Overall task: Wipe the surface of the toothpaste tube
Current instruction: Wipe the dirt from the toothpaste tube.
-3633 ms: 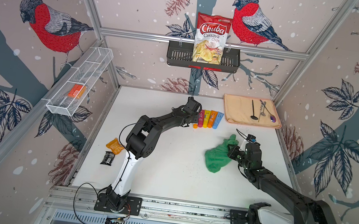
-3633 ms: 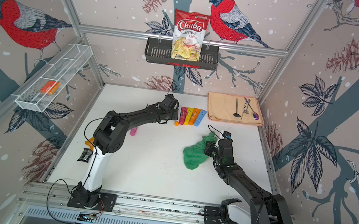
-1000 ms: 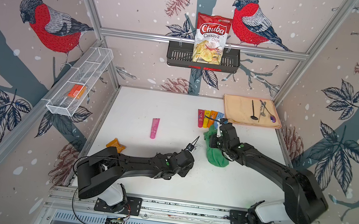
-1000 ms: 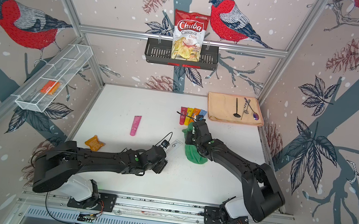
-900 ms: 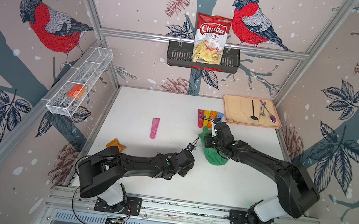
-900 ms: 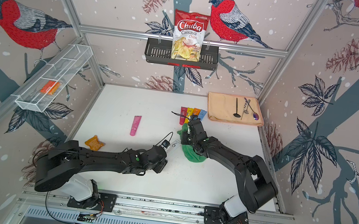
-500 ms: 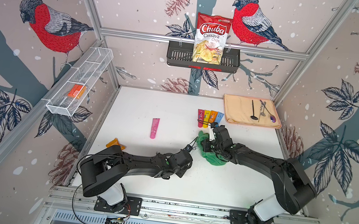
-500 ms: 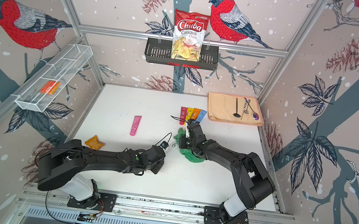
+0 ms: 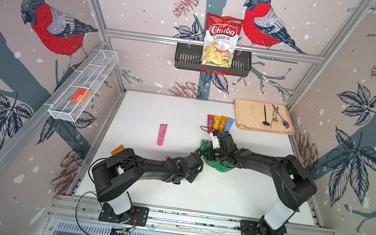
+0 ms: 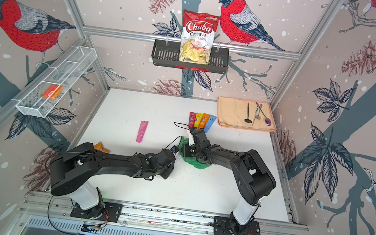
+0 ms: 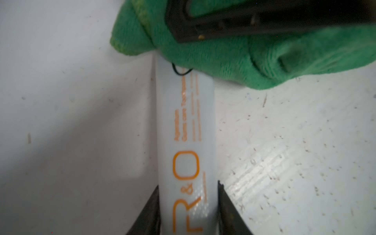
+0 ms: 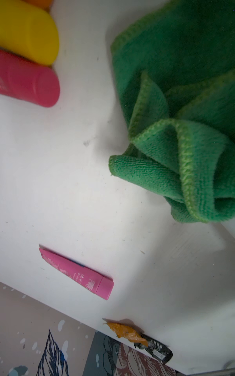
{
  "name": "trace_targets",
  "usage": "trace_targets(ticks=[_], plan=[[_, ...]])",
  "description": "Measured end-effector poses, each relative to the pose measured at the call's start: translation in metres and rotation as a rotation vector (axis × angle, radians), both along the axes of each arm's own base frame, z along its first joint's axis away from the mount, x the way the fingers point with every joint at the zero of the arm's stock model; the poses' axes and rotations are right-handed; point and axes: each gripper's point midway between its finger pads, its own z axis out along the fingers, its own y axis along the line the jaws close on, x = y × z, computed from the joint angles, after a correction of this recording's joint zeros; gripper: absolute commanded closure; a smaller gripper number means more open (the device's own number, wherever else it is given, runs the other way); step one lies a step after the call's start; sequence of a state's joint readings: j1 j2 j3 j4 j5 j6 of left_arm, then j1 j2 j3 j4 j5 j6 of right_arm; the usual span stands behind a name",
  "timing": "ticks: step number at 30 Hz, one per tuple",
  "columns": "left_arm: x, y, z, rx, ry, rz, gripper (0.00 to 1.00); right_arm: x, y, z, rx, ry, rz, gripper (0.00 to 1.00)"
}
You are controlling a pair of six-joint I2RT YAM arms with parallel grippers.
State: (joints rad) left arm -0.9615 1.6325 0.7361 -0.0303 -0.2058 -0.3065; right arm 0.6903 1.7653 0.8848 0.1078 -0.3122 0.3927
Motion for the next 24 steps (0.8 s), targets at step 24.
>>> trace_targets(ticks=[24], plan=[[0.004,0.001,0.000,-0.009,-0.007,-0.005,0.80,-0.009,-0.007,0.001,-0.019,0.012,-0.028,0.87]])
